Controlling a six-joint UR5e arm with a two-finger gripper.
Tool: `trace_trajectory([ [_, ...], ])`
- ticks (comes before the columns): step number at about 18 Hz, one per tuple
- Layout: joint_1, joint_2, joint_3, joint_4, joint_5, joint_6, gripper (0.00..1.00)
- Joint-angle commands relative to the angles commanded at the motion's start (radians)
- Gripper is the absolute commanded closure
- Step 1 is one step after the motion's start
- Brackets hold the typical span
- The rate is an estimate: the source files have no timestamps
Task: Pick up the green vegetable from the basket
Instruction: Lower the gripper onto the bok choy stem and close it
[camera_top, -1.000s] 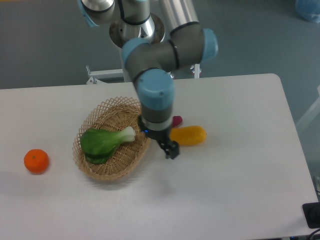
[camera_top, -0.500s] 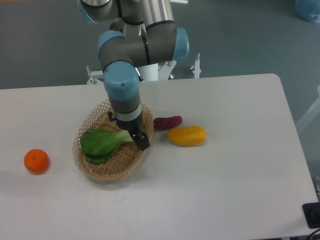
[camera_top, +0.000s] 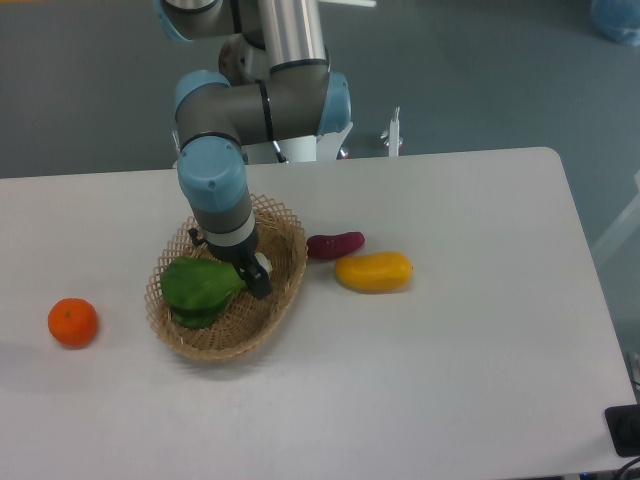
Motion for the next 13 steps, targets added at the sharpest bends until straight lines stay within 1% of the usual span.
trace_trajectory([
  [2, -0.011, -0.011, 0.000, 0.002, 0.002, -0.003, 0.00],
  [4, -0.014, -0.037, 0.001, 0.005, 0.002, -0.008, 0.00],
  [6, -0.017, -0.060, 0.000, 0.037, 0.002, -0.009, 0.00],
  [9, -0.023, -0.069, 0.000, 0.041, 0.002, -0.015, 0.00],
  [10, -0.025, -0.074, 0.001, 0.041, 0.002, -0.015, 0.15],
  [11, -0.025, -0.074, 0.003, 0.041, 0.002, -0.014, 0.34],
  [13, -0.025, -0.072, 0.003, 0.041, 0.003, -0.017, 0.65],
])
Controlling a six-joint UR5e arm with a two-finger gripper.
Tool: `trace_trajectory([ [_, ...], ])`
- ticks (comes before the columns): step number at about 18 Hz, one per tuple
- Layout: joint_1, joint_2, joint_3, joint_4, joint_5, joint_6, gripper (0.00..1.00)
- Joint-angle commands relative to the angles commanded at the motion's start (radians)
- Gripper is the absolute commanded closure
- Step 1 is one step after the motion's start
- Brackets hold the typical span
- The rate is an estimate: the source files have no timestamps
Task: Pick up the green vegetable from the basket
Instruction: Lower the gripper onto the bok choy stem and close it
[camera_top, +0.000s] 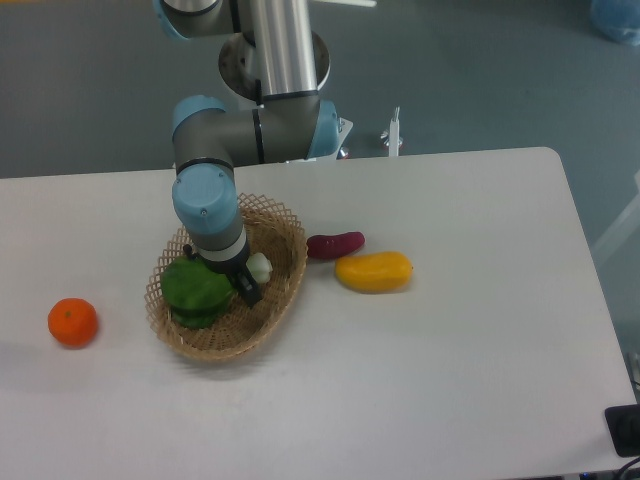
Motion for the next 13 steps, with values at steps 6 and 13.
trace_trajectory([
  [6, 0.003, 0.025, 0.038, -0.009, 0.002, 0.000, 0.82],
  [13, 0.049, 0.047, 0.121, -0.021, -0.008, 0.008, 0.82],
])
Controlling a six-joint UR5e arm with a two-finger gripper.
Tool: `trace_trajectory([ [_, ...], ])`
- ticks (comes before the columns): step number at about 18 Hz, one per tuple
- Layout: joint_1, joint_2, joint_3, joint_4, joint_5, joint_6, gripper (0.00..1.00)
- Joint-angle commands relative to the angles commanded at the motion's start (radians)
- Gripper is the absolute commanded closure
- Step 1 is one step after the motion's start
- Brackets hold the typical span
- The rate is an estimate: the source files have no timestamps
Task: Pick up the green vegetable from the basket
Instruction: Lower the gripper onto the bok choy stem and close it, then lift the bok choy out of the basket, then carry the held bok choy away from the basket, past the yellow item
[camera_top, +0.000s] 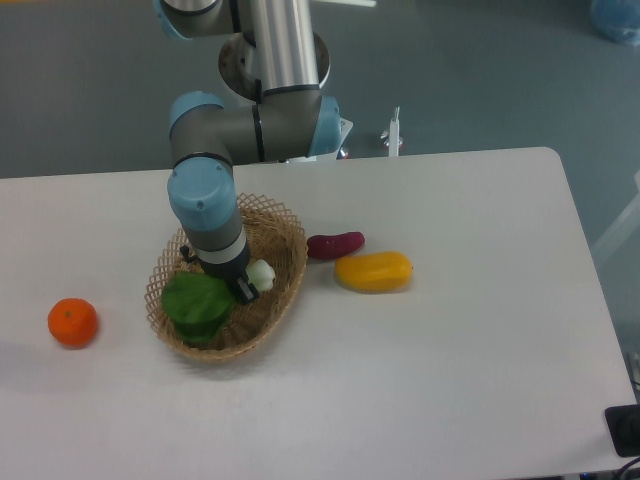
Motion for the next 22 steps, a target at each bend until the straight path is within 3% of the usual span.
trace_trajectory([
  [4, 0.067, 0.005, 0.063, -0.026, -0.023, 0.003, 0.82],
  [8, 0.166, -0.011, 0.165, -0.072, -0.097, 0.005, 0.82],
  [19, 0.287, -0.179, 0.403, -0.077, -0.089, 0.018, 0.82],
  [22, 0.333, -0.218, 0.481, -0.135, -0.069, 0.055, 0.82],
])
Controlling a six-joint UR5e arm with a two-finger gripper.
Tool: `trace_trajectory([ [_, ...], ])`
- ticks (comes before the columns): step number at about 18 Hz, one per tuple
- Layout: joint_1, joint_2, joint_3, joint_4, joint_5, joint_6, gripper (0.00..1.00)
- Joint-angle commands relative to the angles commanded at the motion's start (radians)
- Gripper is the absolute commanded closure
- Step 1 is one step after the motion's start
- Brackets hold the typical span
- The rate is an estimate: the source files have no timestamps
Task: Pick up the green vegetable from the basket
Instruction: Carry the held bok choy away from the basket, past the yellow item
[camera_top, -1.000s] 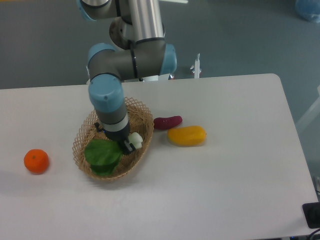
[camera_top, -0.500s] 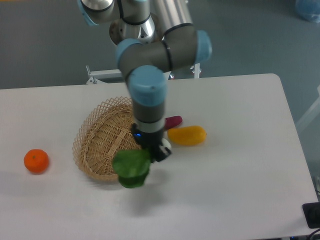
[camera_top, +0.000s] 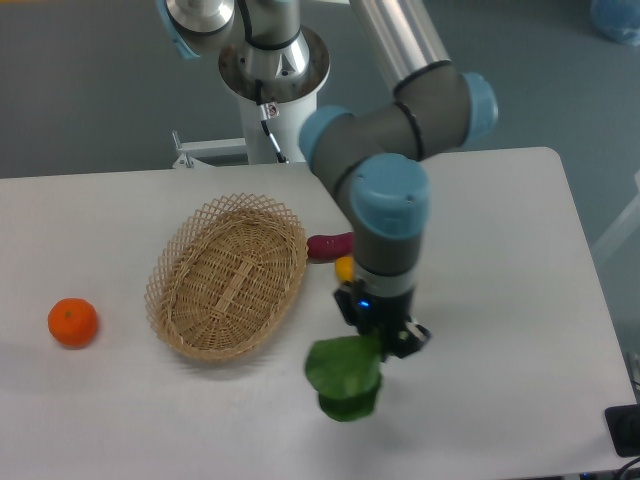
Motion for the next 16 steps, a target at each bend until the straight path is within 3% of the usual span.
trace_trajectory([
  [3, 0.049, -0.041, 0.074, -0.066, 0.000, 0.083, 0.82],
  [8, 0.086, -0.080, 0.121, -0.071, 0.018, 0.160, 0.81],
  [11, 0.091, -0.092, 0.151, -0.103, 0.031, 0.164, 0.81],
  [16, 0.106, -0.098, 0.157, -0.105, 0.025, 0.164, 0.81],
])
